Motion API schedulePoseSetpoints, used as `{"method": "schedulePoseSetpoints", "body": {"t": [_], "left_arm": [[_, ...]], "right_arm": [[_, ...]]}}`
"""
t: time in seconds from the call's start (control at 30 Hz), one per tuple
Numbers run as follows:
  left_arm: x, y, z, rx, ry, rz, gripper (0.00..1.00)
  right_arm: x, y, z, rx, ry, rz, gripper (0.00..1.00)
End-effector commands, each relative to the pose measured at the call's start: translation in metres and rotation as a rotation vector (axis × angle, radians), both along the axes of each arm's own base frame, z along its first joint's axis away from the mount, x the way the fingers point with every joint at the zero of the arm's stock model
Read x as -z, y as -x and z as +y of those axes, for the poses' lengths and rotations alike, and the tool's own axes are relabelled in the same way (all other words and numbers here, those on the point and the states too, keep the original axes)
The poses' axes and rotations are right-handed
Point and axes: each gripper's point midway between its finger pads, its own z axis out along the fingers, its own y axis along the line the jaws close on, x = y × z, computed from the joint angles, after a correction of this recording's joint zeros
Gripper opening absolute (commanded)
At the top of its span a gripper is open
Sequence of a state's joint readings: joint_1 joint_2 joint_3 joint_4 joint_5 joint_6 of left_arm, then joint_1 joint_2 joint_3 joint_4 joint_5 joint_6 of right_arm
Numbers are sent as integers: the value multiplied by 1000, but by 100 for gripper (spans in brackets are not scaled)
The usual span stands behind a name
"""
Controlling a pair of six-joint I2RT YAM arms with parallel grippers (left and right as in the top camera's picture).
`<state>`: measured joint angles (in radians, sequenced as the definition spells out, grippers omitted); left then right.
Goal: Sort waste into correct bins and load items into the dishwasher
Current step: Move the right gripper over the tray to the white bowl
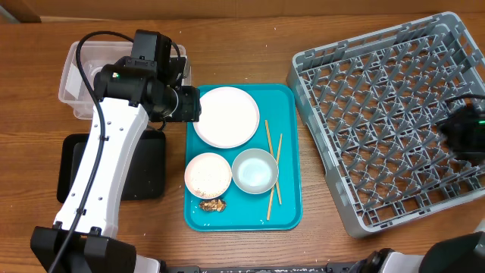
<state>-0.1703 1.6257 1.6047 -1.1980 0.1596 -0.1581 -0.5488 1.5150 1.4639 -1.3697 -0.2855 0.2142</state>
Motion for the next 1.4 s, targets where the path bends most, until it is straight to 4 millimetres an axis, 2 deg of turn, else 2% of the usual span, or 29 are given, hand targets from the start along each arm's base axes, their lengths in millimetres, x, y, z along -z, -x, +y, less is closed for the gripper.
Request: {"method": "schedulePoseSetpoints", "body": {"t": [0.0,0.23,0.3,0.4,0.67,0.83,1.0,1.37], "left_arm": [[-5,-2,0,-7,-1,-15,61],[-5,-2,0,-7,-1,-16,61],[-5,-2,0,-7,-1,-15,61],[-5,-2,0,-7,-1,-16,61],[-5,-3,0,-7,0,-18,62],[-5,-3,0,-7,0,-18,62],[-5,-3,0,-7,0,-18,62],[-5,-3,0,-7,-1,-17,61]], "right_arm": [[13,4,43,-174,-50,51,42],[51,21,114,-402,-93,170,41],[62,27,128,-442,-92,198,36],[74,33,142,-477,-92,226,34],[102,55,163,-560,-90,290,34],[112,64,173,-601,-90,309,34],[112,55,188,-641,-111,253,34],[111,38,191,-645,-106,179,36]]}}
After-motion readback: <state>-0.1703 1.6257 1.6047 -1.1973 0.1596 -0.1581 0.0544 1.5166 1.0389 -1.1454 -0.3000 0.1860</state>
